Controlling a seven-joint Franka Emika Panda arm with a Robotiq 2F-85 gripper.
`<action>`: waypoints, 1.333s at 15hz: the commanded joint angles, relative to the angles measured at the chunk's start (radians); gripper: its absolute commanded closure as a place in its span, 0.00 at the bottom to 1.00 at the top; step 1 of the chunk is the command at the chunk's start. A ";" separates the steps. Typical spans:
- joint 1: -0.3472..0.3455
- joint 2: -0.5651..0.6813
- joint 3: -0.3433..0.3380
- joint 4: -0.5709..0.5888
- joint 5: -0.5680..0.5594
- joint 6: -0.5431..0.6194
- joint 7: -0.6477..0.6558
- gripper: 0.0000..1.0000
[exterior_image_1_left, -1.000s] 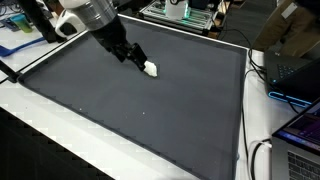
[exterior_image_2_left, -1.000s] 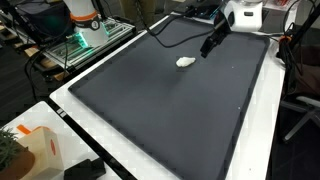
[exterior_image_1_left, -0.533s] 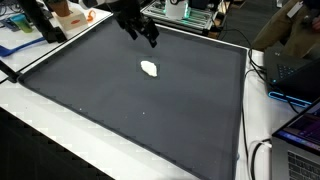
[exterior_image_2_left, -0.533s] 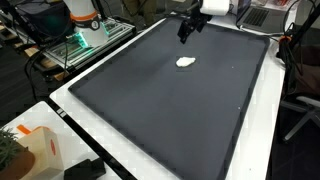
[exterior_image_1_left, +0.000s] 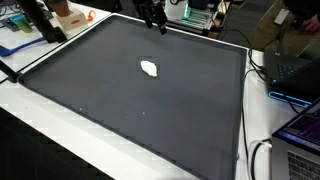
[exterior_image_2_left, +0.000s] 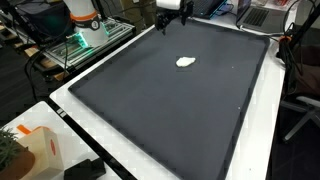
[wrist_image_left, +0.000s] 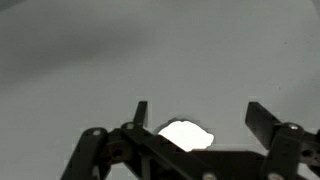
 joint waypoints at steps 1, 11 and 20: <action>-0.011 -0.036 0.003 -0.042 0.000 0.010 -0.013 0.00; -0.009 -0.191 0.013 -0.258 -0.012 0.003 -0.052 0.00; 0.089 -0.456 0.066 -0.454 0.306 -0.164 -0.226 0.00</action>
